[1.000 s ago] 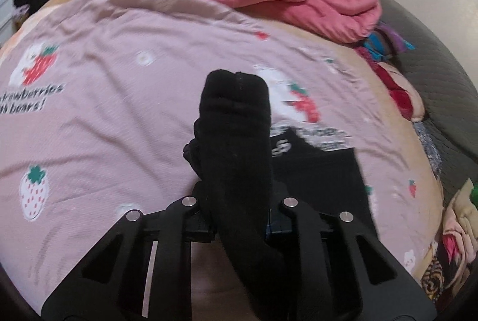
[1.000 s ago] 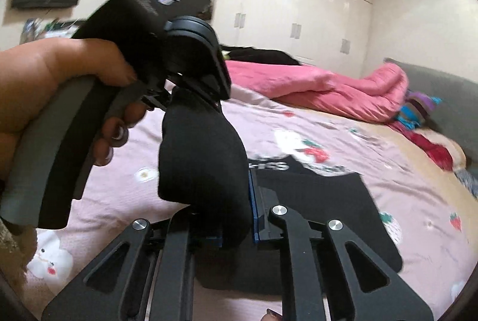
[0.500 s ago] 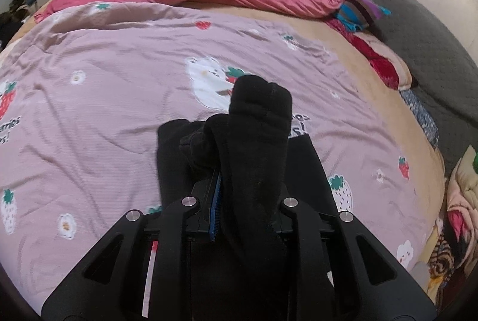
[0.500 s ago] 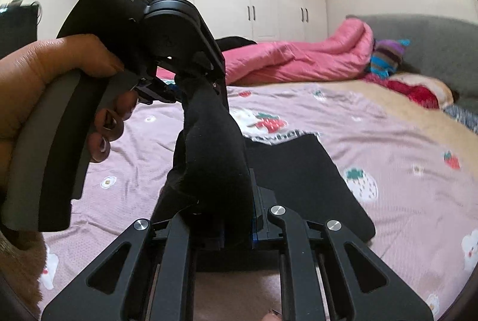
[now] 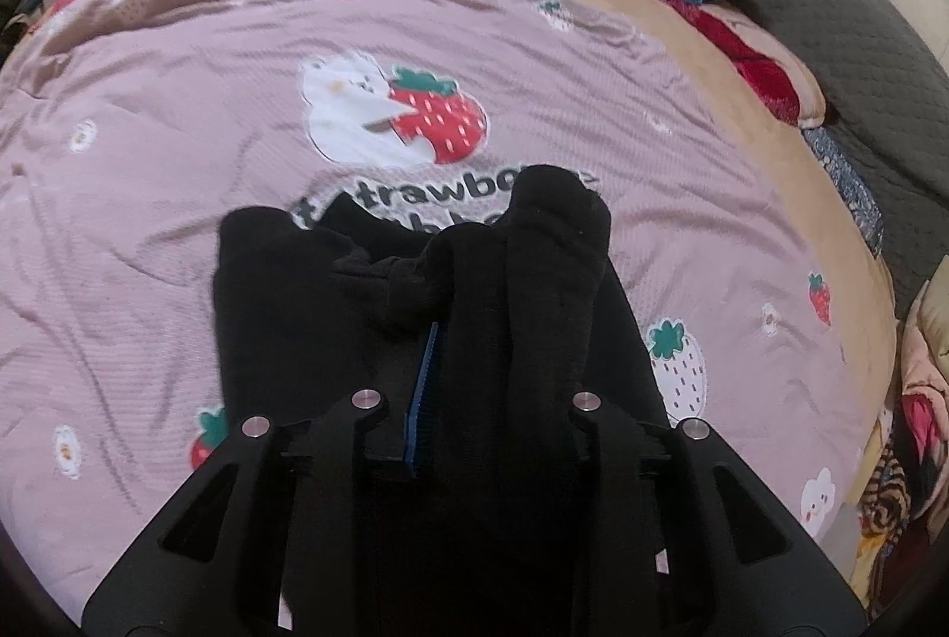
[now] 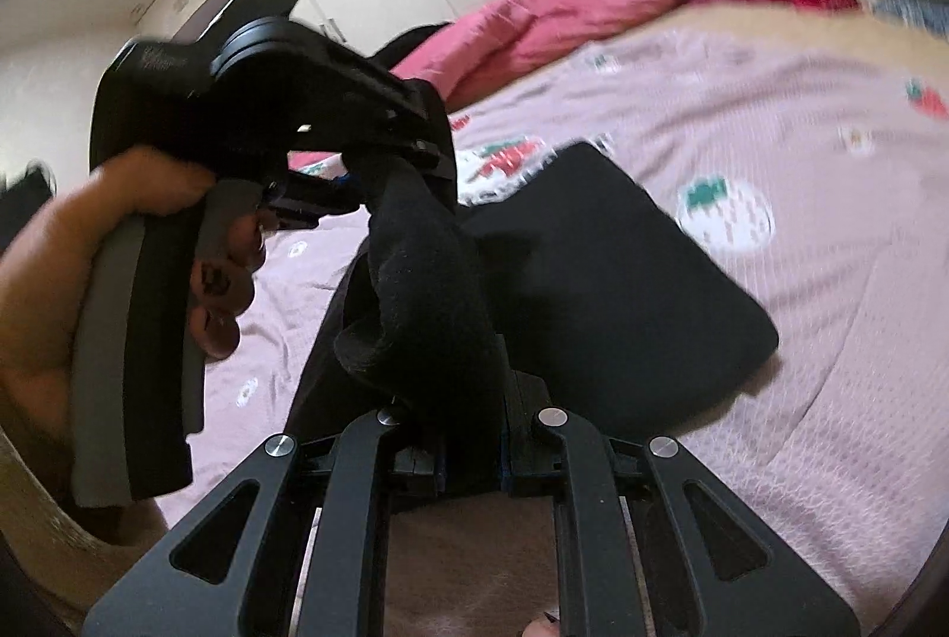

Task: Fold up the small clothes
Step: 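Lay the folded side down on the bundle and open the right tool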

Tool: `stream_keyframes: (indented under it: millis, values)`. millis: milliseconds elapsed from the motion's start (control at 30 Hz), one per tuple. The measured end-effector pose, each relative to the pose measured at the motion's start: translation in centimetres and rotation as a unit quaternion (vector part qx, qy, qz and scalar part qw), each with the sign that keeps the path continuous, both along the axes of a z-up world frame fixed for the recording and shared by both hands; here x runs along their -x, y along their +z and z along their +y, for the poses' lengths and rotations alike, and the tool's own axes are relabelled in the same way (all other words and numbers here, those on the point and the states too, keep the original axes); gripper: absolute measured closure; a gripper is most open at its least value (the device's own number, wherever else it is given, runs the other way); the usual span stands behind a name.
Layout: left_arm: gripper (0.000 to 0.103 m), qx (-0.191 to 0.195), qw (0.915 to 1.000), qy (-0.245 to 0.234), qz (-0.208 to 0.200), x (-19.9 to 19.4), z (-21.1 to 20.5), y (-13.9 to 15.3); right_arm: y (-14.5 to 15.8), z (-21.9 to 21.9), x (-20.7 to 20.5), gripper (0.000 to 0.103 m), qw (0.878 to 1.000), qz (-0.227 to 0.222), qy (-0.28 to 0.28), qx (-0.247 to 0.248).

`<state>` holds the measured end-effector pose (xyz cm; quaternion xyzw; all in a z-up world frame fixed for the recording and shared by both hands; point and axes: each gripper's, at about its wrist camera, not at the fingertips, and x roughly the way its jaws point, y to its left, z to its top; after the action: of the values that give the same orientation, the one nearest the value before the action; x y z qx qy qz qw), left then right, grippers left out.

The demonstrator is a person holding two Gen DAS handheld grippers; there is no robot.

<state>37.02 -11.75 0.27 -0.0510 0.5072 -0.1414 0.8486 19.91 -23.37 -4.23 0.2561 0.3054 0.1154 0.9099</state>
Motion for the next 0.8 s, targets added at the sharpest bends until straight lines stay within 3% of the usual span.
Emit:
stream_keyframes:
  millis: [200, 333, 400, 433, 467, 533, 600, 733, 800]
  values:
    - [0.078, 0.012, 0.9994, -0.007, 0.032, -1.7, -2.0, -2.0, -1.5, -1.8, -0.7, 0.087, 0.997, 0.036, -0.002, -0.061]
    - [0.061, 0.017, 0.9991, -0.015, 0.037, -2.1, -3.3, -2.7, -2.3, -3.0, -1.2, 0.082, 0.993, 0.062, -0.001, -0.105]
    - [0.054, 0.033, 0.9985, -0.017, 0.04, -2.2, -3.2, -2.8, -2.8, -3.6, -1.5, 0.076, 0.988, 0.08, 0.004, -0.13]
    - [0.044, 0.049, 0.9978, -0.019, 0.041, -2.1, -3.0, -2.7, -3.0, -3.9, -1.6, 0.076, 0.986, 0.088, 0.009, -0.14]
    - [0.041, 0.091, 0.9945, -0.022, 0.045, -1.9, -2.5, -2.3, -3.0, -3.9, -1.6, 0.076, 0.984, 0.097, 0.013, -0.149]
    - [0.041, 0.128, 0.9906, -0.02, 0.045, -1.6, -1.7, -1.6, -3.0, -4.2, -1.9, 0.071, 0.98, 0.112, 0.029, -0.163]
    - [0.04, 0.122, 0.9921, -0.016, 0.024, -0.8, -0.4, -0.5, -2.7, -4.5, -2.2, 0.067, 0.975, 0.126, 0.044, -0.176]
    - [0.04, 0.088, 0.9959, 0.017, -0.009, 1.1, 3.3, 0.3, -1.5, -4.6, -3.8, 0.038, 0.969, 0.14, 0.085, -0.183]
    - [0.039, 0.07, 0.9968, 0.032, -0.024, 2.3, 5.2, 0.1, -0.6, -4.6, -5.0, 0.033, 0.969, 0.147, 0.102, -0.171]
